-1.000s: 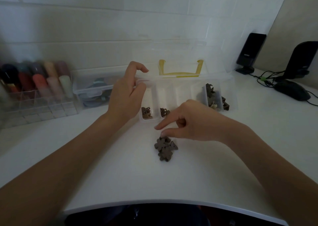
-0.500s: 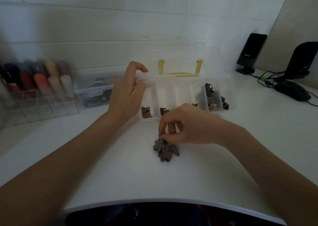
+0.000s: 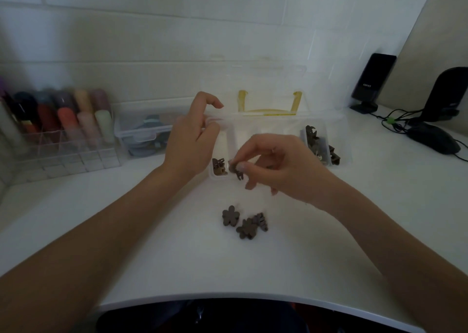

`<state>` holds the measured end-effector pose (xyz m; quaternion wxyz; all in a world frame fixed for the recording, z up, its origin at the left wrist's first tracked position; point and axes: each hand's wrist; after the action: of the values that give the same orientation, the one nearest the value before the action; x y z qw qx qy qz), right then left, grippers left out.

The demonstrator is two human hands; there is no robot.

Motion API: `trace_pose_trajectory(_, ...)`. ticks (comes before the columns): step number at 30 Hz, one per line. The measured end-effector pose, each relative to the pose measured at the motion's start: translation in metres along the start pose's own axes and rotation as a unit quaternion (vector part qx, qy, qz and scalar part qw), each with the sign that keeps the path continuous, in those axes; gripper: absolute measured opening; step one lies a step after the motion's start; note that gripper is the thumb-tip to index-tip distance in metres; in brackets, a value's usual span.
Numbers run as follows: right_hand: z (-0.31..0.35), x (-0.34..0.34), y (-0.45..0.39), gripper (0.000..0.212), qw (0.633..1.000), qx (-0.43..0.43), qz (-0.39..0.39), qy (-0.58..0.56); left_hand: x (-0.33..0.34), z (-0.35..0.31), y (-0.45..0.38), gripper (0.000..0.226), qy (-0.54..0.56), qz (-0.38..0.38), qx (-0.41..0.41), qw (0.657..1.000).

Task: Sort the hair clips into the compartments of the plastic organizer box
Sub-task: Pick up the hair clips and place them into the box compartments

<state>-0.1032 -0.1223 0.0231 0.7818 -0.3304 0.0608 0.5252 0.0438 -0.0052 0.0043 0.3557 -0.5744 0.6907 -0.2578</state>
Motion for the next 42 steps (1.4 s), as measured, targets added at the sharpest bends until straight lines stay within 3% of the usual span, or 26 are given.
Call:
trace_pose_trajectory(10, -0.002, 0.014, 0.001, 0.017, 0.989, -0.018, -0.138, -0.05, 0.0, -0.001, 0.0, 0.03, -0.004, -0.005, 0.006, 1.0)
trace_pose_trajectory(18, -0.013, 0.027, 0.003, 0.018, 0.969, -0.137, -0.171, 0.115, 0.002, 0.0, 0.001, 0.03, 0.007, -0.008, 0.001, 1.0)
trace_pose_trajectory(22, -0.016, 0.025, 0.0, 0.03, 0.954, -0.194, -0.134, 0.187, 0.001, -0.001, 0.001, 0.03, 0.007, -0.002, 0.006, 1.0)
trace_pose_trajectory(27, -0.002, 0.009, 0.003, 0.008, 0.979, -0.124, -0.086, 0.137, 0.001, 0.0, 0.001, 0.029, 0.004, -0.001, 0.002, 1.0)
trace_pose_trajectory(30, 0.012, -0.013, -0.001, 0.027, 0.991, 0.019, 0.092, 0.093, 0.0, -0.001, 0.001, 0.029, 0.006, -0.001, 0.0, 1.0)
trace_pose_trajectory(32, 0.016, -0.024, -0.003, 0.034, 0.96, 0.102, 0.235, 0.109, 0.0, -0.001, 0.001, 0.03, 0.009, -0.001, -0.005, 1.0)
trace_pose_trajectory(34, 0.013, -0.025, -0.002, 0.03, 0.931, 0.141, 0.302, 0.149, 0.0, -0.001, 0.001, 0.03, 0.012, -0.002, -0.009, 1.0)
trace_pose_trajectory(38, 0.007, -0.012, 0.002, 0.025, 0.918, 0.165, 0.316, 0.175, 0.0, -0.001, 0.0, 0.03, 0.009, -0.004, -0.007, 1.0)
trace_pose_trajectory(42, 0.007, -0.01, 0.001, 0.022, 0.933, 0.155, 0.28, 0.165, 0.0, -0.001, 0.0, 0.029, 0.01, -0.004, -0.003, 1.0)
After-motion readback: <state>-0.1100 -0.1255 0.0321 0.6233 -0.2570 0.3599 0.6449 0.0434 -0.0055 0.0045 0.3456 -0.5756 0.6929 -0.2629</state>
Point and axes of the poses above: each hand's wrist, its own y-axis away from the middle knuckle, its own x-axis out of the palm, z = x × y, and after that the axes turned 12 degrees about -z, right-handed
